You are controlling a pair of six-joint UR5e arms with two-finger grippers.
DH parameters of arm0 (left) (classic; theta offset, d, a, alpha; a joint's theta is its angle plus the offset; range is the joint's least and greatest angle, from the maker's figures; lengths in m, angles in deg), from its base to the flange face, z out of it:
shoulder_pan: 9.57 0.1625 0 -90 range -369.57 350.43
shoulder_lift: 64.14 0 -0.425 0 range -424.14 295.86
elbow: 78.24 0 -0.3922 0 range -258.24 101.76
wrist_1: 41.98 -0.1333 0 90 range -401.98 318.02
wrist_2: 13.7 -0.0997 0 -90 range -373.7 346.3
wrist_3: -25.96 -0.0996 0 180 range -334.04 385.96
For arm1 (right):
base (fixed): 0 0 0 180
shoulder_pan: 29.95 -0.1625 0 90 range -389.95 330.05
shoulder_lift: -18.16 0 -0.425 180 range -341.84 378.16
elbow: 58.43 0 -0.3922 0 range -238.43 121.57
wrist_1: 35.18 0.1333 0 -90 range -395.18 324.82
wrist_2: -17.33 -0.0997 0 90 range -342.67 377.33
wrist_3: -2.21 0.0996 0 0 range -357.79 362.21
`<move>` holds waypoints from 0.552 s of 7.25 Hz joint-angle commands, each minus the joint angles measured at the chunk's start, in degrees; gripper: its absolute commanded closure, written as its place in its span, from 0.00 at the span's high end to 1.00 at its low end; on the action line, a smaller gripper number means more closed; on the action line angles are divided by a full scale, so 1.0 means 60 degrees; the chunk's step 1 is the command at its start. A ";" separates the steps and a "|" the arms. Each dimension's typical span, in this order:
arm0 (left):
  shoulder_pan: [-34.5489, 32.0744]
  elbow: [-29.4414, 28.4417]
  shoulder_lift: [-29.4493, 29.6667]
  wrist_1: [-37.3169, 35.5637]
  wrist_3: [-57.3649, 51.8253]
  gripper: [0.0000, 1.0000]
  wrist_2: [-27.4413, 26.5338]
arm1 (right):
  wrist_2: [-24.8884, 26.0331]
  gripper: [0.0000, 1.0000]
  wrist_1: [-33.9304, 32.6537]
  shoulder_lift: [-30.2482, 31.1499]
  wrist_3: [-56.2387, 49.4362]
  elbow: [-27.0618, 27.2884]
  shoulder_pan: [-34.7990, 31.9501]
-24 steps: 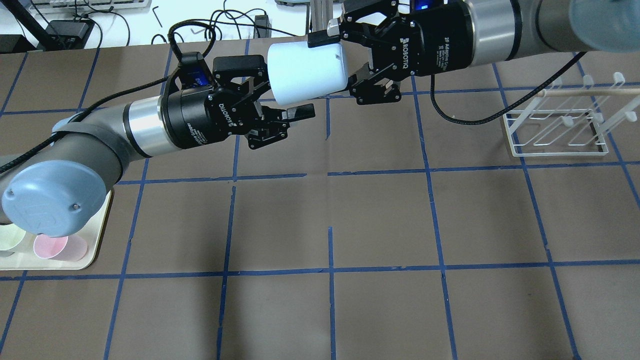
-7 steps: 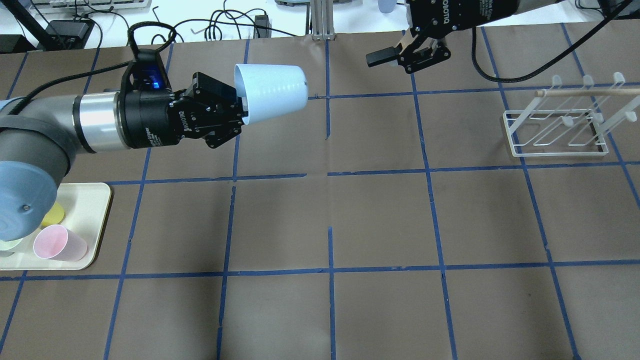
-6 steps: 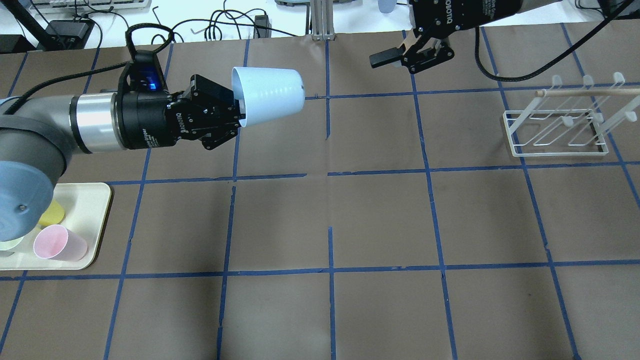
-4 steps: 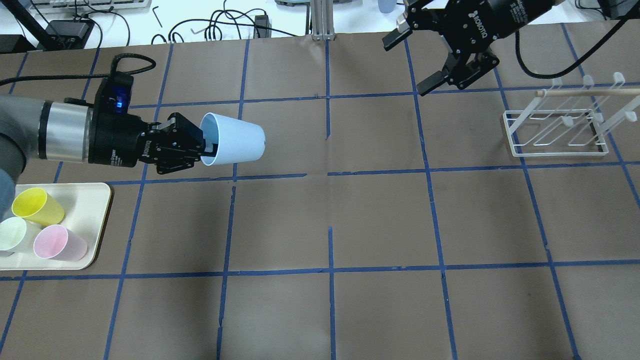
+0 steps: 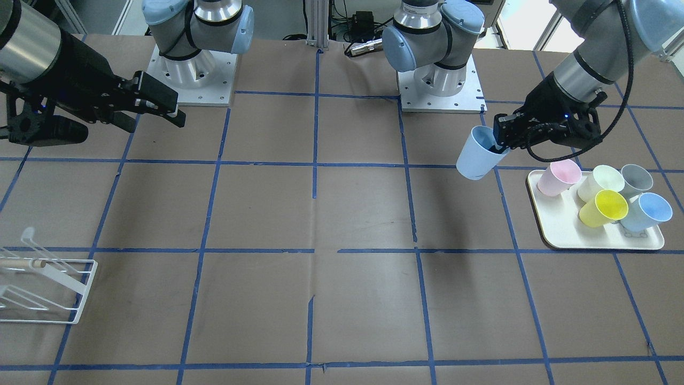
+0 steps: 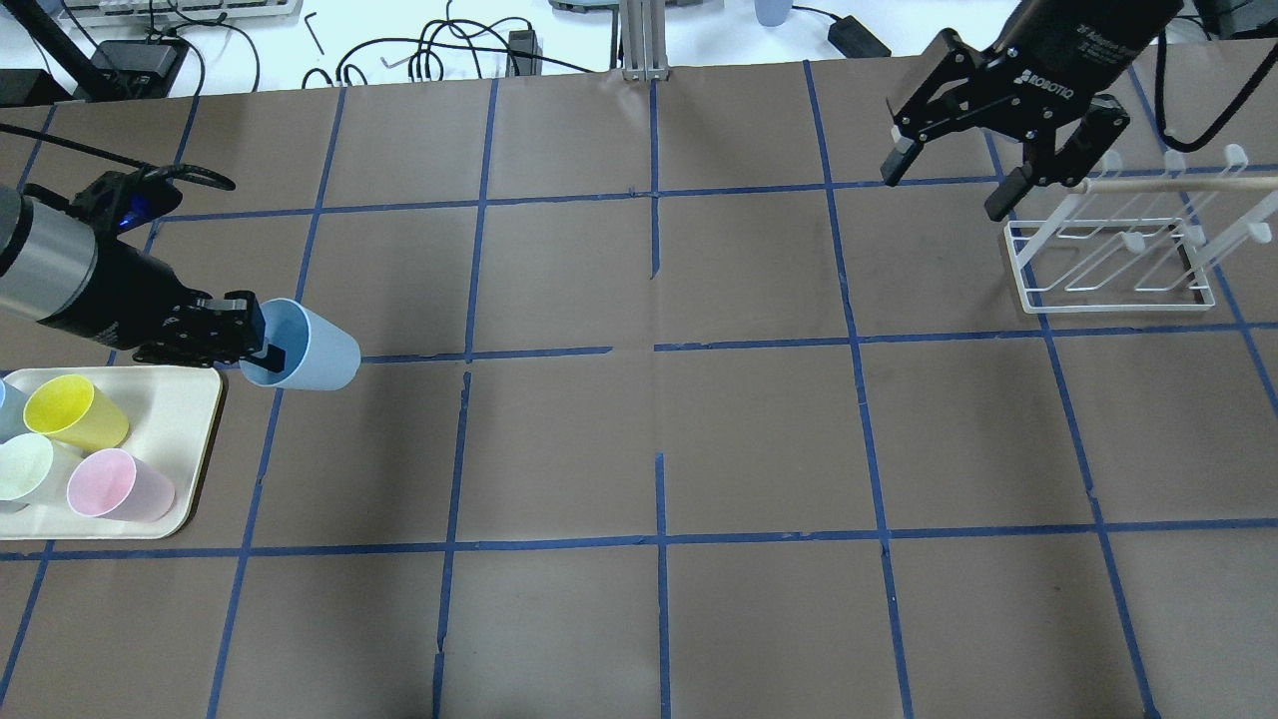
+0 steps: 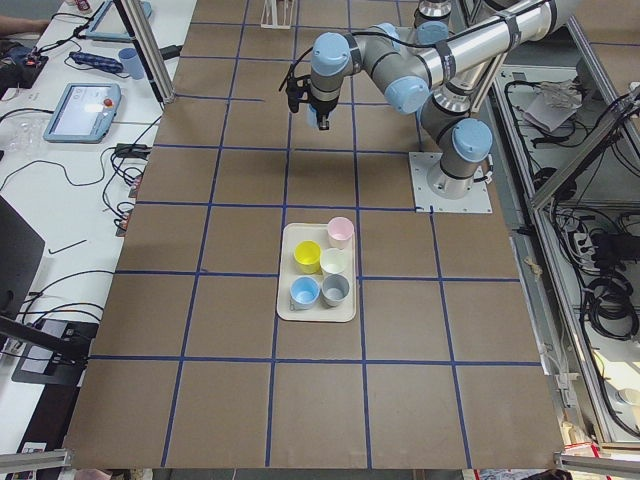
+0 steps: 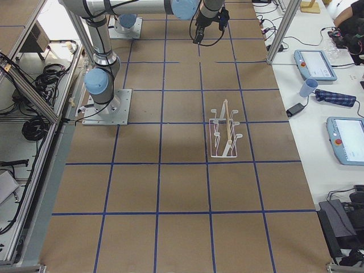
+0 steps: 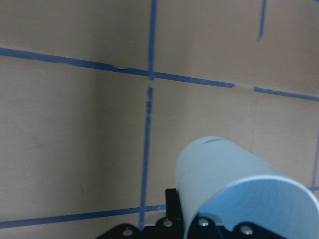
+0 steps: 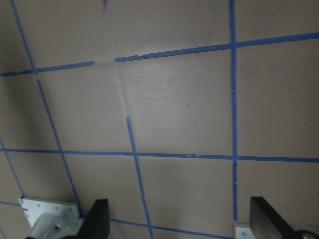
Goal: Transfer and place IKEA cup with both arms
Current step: 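Carry the cup with the left gripper down onto the white tray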
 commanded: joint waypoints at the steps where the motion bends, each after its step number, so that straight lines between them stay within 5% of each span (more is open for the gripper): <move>1: 0.0103 -0.0258 0.1137 -0.1435 -0.1689 0.00 -0.2111 | 0.1774 0.99 -0.0974 0.0020 0.1034 0.0055 -0.0494; 4: 0.1113 -0.1602 0.3115 -0.1601 -0.4122 0.00 -0.2295 | 0.2352 0.96 -0.3460 0.0413 0.1901 0.1556 -0.1215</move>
